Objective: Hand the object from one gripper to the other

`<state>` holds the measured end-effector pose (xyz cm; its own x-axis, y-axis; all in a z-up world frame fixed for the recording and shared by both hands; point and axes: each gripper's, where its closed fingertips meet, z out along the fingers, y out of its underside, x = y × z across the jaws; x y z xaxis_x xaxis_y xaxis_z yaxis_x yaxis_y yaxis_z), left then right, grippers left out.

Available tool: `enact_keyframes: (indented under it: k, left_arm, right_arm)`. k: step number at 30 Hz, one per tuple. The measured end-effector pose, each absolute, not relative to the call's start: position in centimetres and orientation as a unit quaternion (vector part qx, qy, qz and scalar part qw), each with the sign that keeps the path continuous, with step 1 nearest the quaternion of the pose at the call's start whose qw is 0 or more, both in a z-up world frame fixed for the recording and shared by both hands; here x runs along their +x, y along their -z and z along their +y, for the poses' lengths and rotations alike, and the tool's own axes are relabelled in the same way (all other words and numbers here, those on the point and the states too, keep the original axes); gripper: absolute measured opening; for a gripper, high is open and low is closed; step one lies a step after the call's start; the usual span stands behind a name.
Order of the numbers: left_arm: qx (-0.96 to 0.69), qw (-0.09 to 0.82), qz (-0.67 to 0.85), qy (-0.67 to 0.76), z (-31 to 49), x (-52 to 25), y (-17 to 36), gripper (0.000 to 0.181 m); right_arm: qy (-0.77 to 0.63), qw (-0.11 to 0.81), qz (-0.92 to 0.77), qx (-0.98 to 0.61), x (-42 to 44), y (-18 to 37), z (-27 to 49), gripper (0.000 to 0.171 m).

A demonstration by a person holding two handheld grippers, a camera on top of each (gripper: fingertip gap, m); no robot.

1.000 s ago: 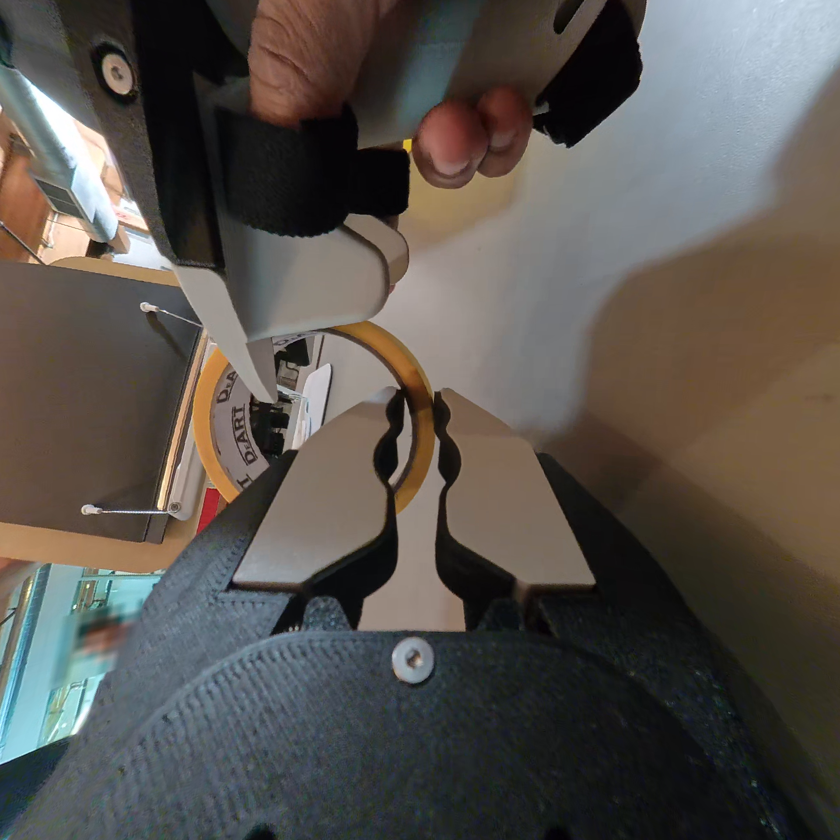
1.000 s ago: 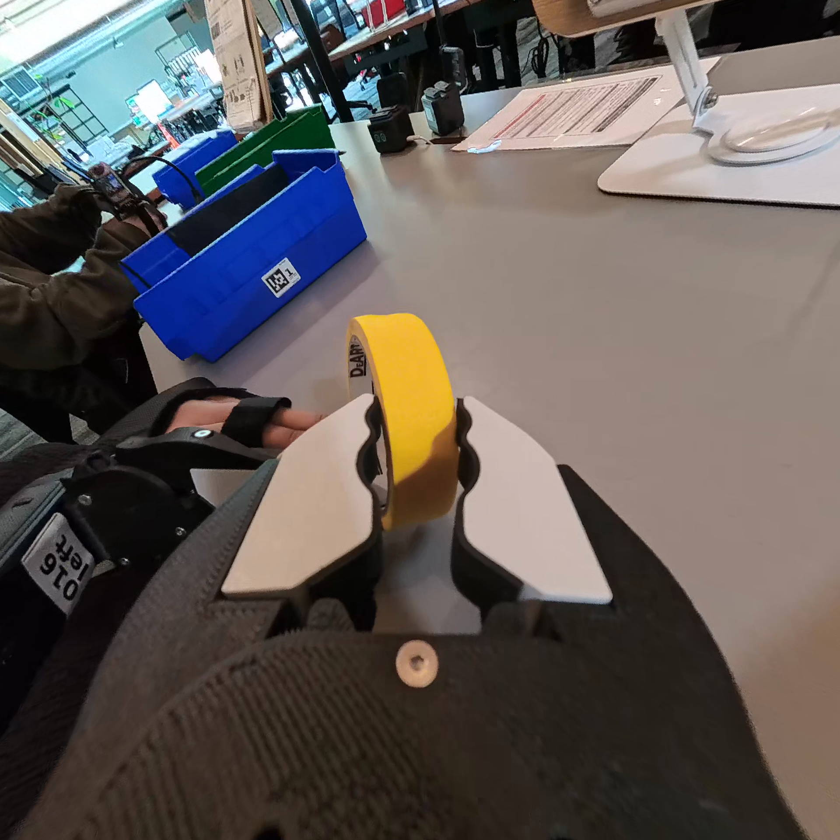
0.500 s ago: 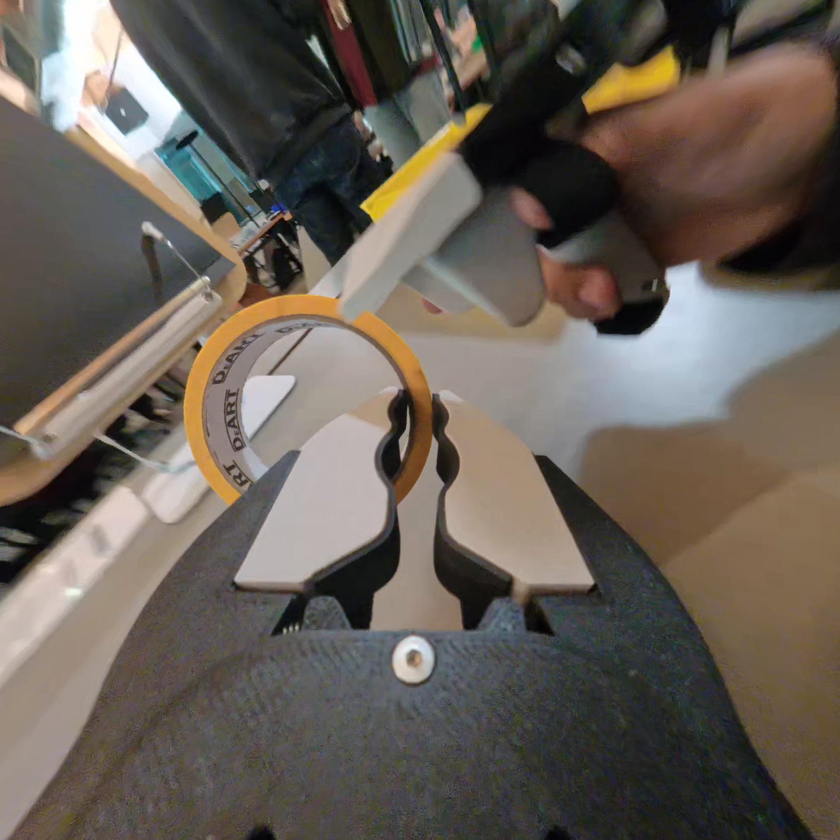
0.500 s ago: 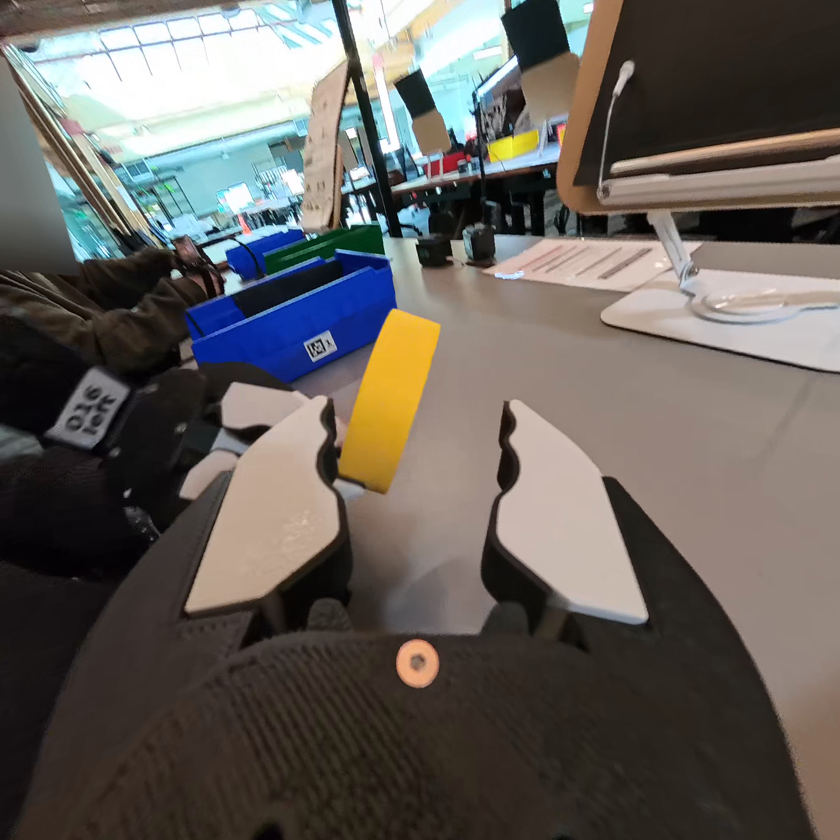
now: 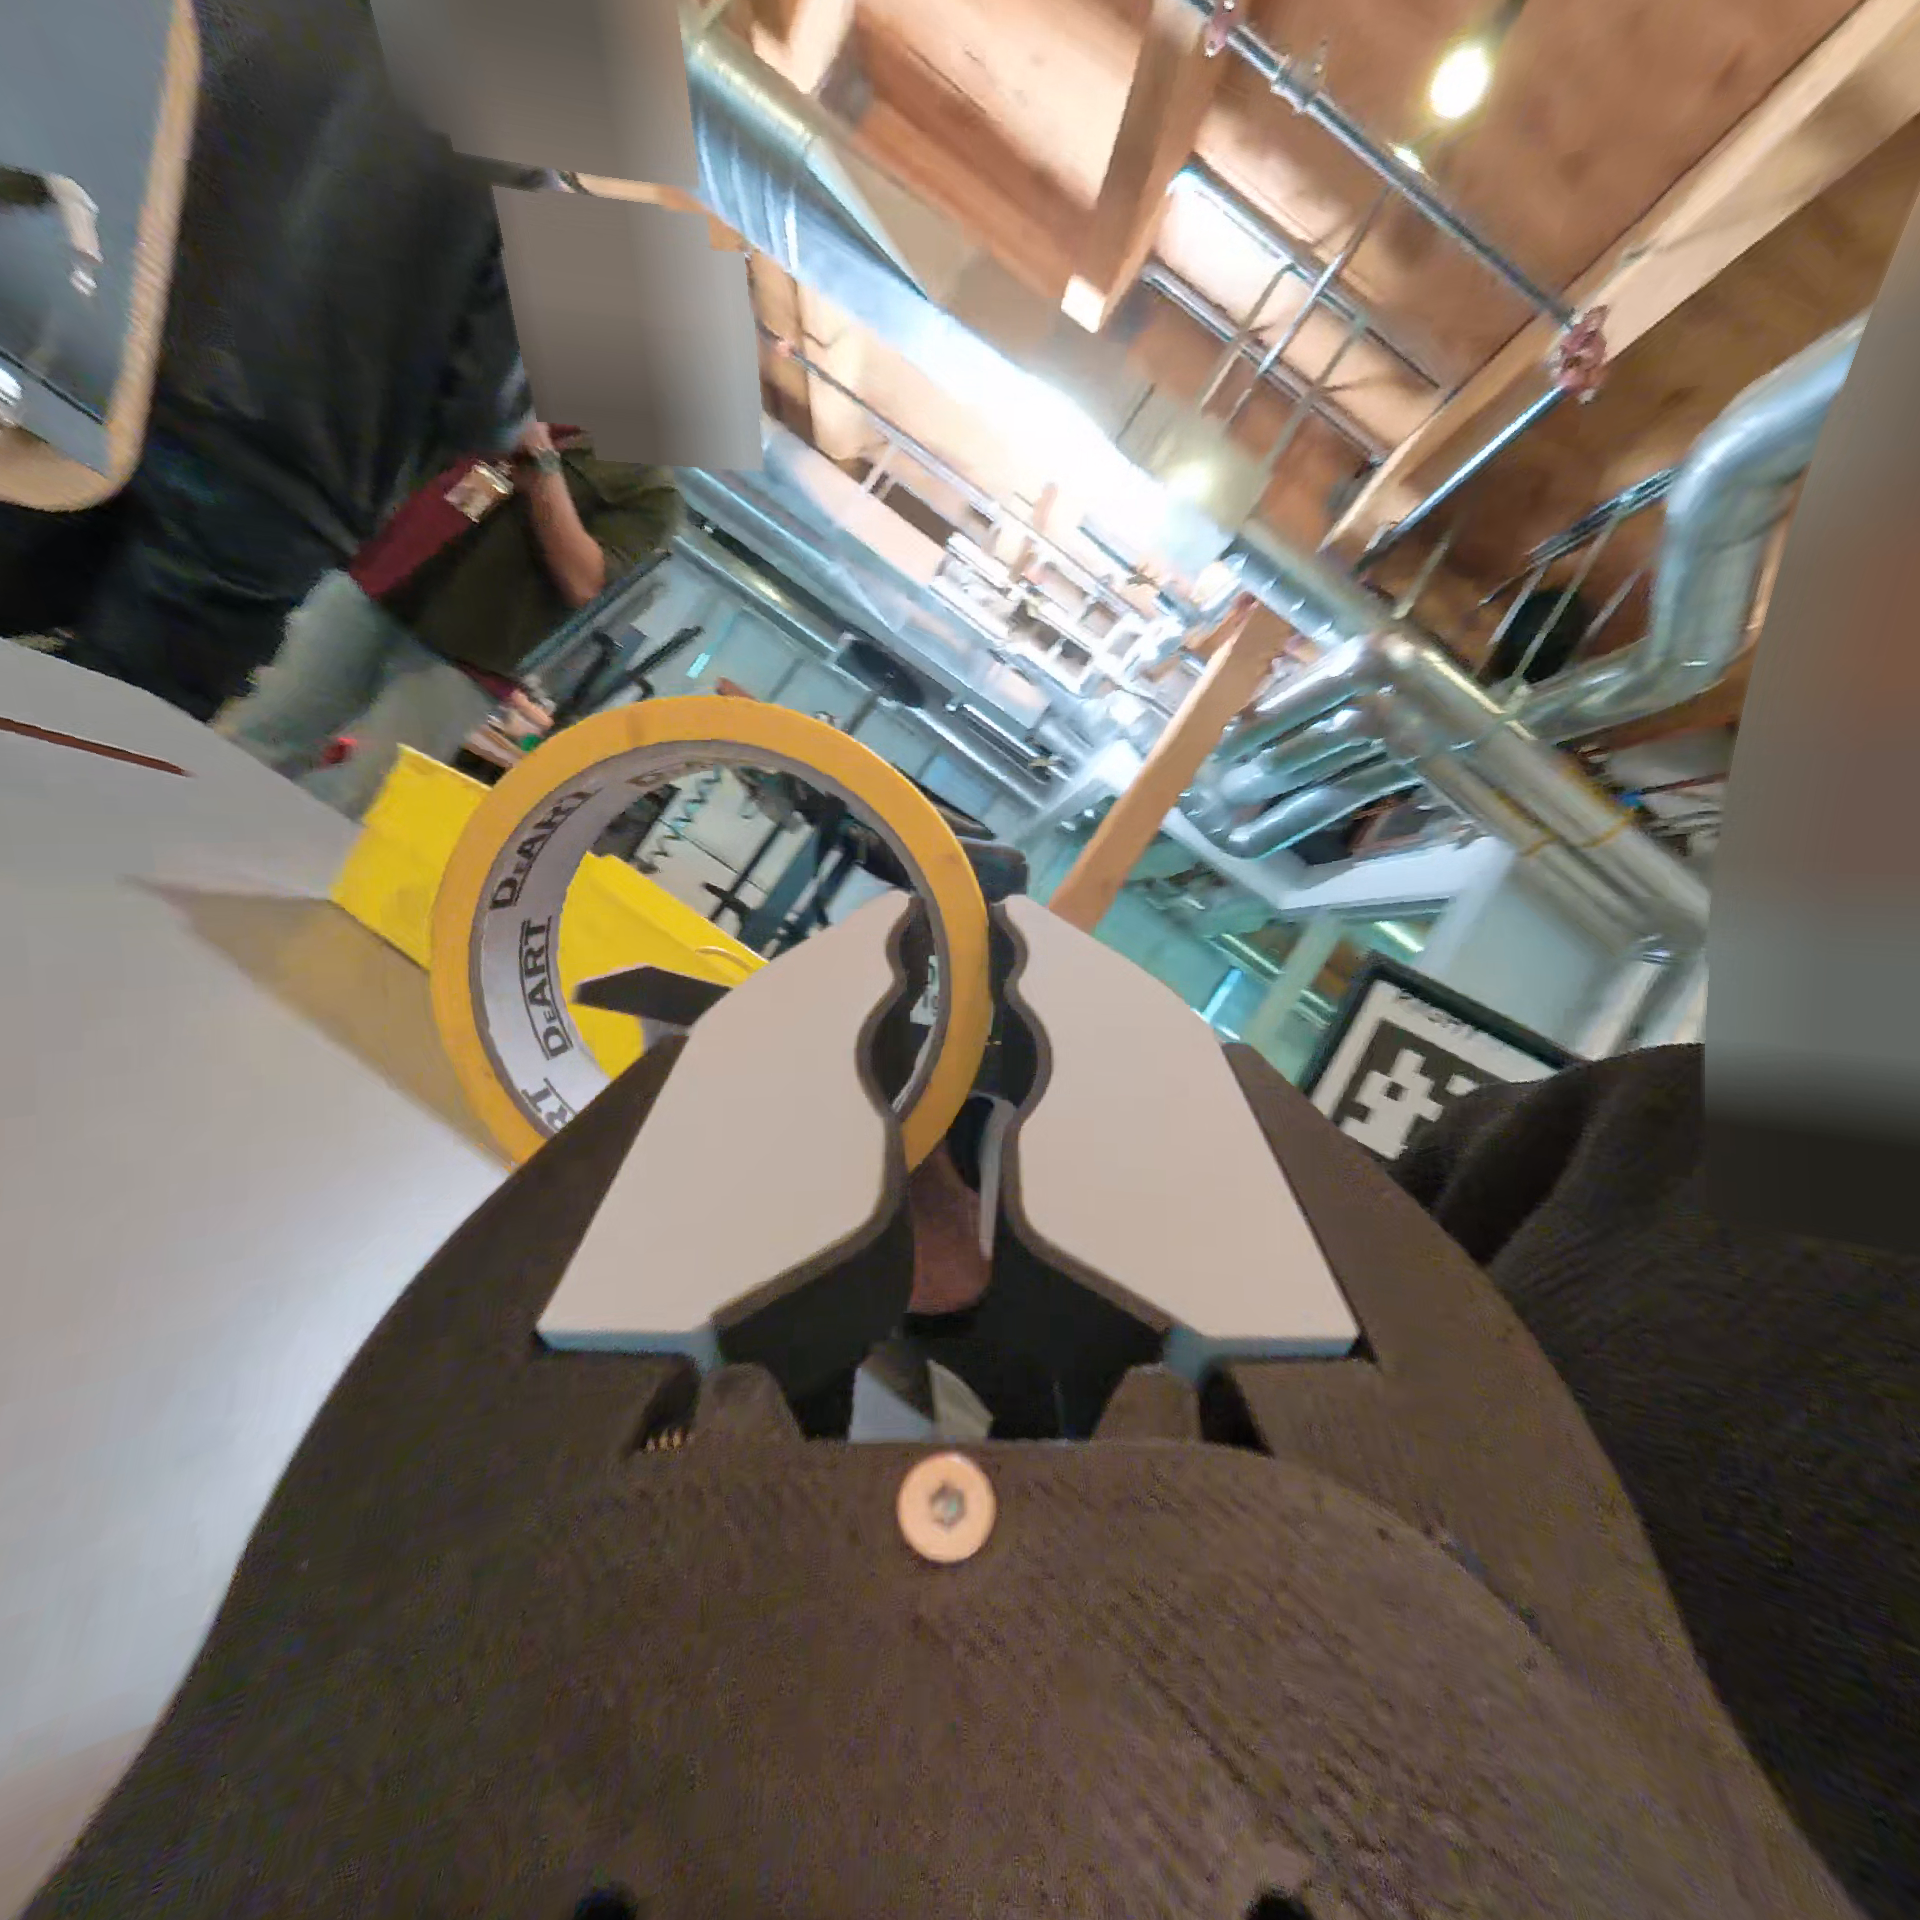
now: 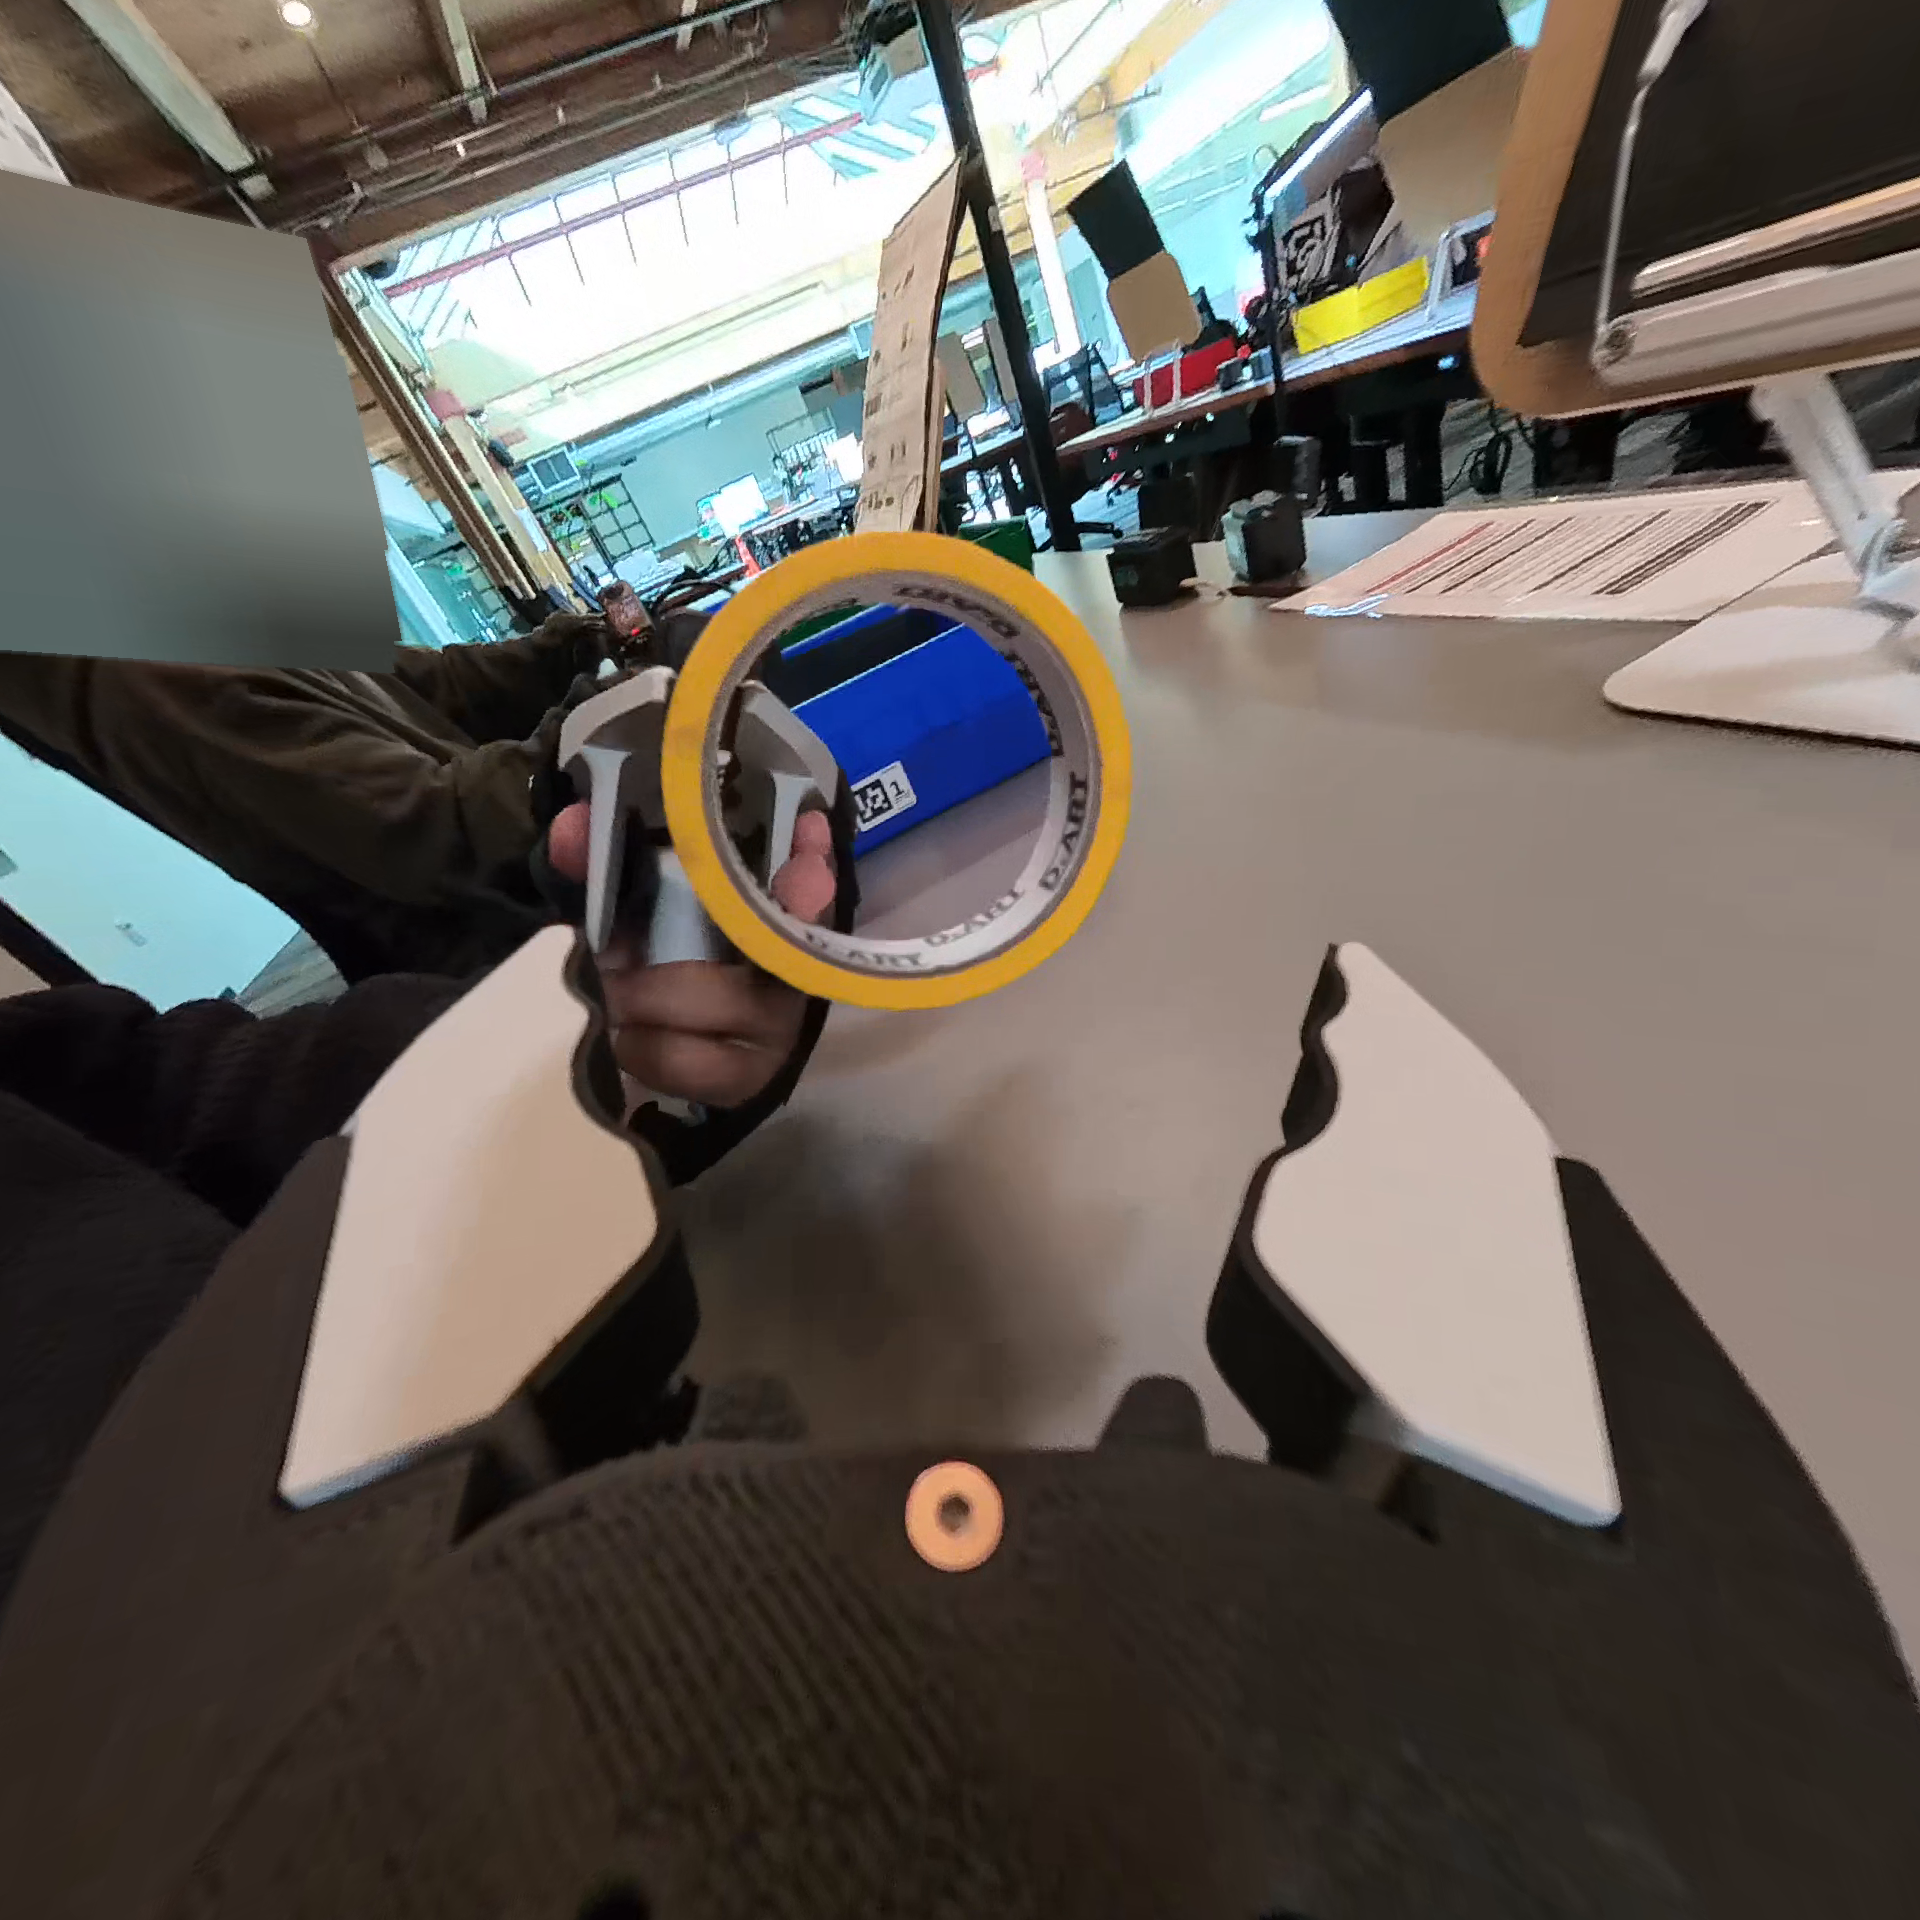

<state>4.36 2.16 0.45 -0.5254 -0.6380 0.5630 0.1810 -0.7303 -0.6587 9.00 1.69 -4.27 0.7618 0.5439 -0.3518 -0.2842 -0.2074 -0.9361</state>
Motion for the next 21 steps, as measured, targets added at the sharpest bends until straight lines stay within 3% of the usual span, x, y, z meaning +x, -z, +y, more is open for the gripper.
enact_keyframes:
  k: [12, 15, 18, 21]
  left_arm:
    - [-0.417, 0.187, 0.339, 0.823, -1.5, 5.6, 0.7, 0.011]
    - [-0.416, 0.175, 0.351, 0.821, -2.3, 5.9, 1.0, 0.011]
    - [-0.411, 0.167, 0.365, 0.818, -3.1, 6.0, 1.1, 0.011]
    - [-0.408, 0.164, 0.362, 0.822, -3.2, 5.9, 1.0, 0.011]
  right_arm:
    - [-0.339, 0.596, -0.122, -0.717, 6.6, 4.9, 1.3, 0.143]
    - [-0.336, 0.593, -0.134, -0.72, 6.1, 5.0, 1.1, 0.138]
    - [-0.327, 0.59, -0.145, -0.724, 6.1, 5.1, 0.9, 0.117]
    - [-0.313, 0.587, -0.154, -0.73, 6.3, 5.1, 0.9, 0.116]
